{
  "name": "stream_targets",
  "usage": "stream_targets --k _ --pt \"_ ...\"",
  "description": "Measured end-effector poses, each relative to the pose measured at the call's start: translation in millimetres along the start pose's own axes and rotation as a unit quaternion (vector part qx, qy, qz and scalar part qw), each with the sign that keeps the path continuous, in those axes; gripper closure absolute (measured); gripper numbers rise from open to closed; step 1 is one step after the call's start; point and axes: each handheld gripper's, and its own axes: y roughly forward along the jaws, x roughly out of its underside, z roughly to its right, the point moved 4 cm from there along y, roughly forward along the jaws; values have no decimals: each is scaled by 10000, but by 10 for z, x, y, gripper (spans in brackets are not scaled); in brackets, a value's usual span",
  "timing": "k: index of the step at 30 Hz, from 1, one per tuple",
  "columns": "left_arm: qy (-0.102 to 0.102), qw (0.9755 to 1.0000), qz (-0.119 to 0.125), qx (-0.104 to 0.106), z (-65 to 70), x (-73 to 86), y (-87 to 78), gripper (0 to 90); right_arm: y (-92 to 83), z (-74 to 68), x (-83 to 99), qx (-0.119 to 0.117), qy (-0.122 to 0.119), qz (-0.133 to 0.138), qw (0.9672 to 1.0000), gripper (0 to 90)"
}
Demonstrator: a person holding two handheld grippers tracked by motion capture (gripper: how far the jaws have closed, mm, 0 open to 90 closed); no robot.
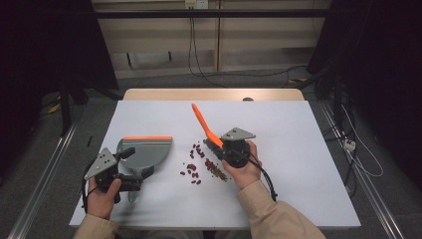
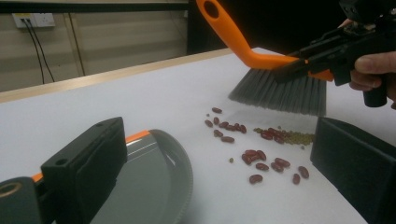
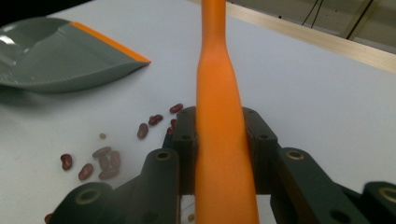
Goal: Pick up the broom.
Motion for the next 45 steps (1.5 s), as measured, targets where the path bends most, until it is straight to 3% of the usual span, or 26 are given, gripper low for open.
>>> stream_targets --k 9,21,45 --pt "19 10000 -1 -8 -5 3 -2 36 71 220 -20 -130 -49 89 9999 713" --pt "-16 10000 -16 -12 -27 11 -8 36 239 451 -59 -345 93 145 9993 713" --pt "-176 9998 -27 70 -41 38 -10 36 401 611 -174 -550 -144 254 9981 713"
